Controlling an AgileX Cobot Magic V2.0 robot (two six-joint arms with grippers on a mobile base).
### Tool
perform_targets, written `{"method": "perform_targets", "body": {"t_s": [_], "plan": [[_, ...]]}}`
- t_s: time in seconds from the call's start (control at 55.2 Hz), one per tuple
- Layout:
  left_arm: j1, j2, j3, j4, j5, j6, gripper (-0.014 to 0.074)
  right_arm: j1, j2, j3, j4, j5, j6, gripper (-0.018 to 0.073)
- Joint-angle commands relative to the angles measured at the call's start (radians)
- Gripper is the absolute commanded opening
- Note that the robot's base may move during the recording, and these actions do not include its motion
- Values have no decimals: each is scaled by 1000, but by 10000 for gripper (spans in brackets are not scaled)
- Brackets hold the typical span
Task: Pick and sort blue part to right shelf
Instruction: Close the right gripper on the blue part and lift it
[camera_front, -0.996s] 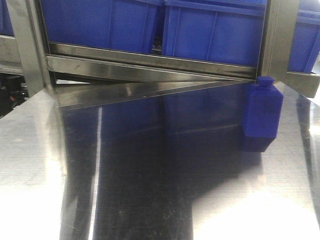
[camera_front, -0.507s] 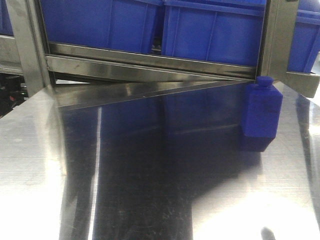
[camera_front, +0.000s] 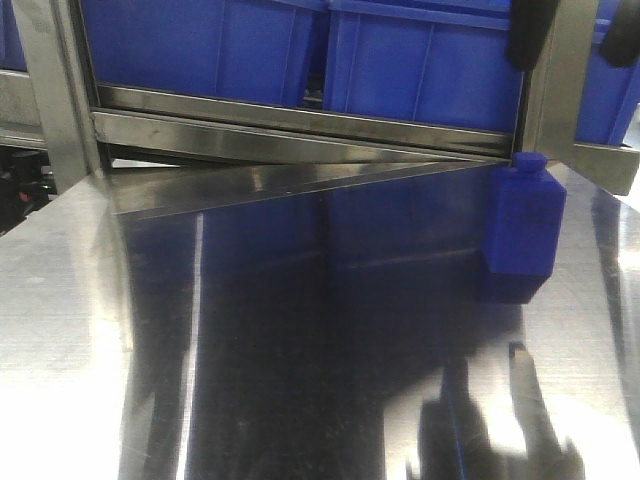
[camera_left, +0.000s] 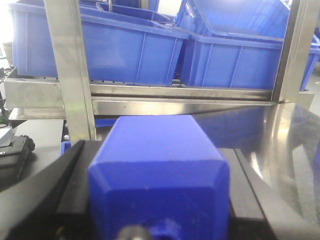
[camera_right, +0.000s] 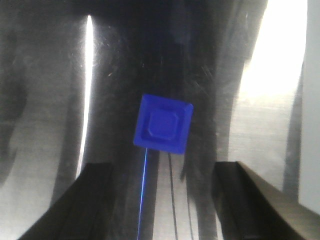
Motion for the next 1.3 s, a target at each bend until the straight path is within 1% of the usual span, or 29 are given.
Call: {"method": "perform_targets", "body": {"t_s": [0.0,0.054,0.109,0.254,0.453,0.67,0.887,1.123,1.214,1.286], "plan": [[-3,11,-29,6,-89,-4,300,0,14,-59,-26,-16,28,525],[-3,11,-29,6,-89,-4,300,0,38,-61,-26,-13,29,525],[-3,11,-29,26,-89,-4,300,0,63,-61,-26,-10,29,525],[-3,11,-29,44,-89,-4,300,-2,119,-61,-52,3,32,525],[-3,11,-29,44,-89,-4,300,-19,166,-61,-68,-29,99,525],[-3,11,-29,44,-89,-4,300,-43,215,-61,-53,-57,100,525],[-3,11,-29,44,-96,-4,300,-47,269,-60,18,-86,97,525],[-3,11,-29,44,-101,-4,300,-47,311,-56,20,-71,87,525],[-3,11,-29,44,-101,-4,300,-47,314,-56,21,-66,82,510],[-3,11,-29,44,-101,-4,300,-47,314,-56,21,-59,73,449]]}}
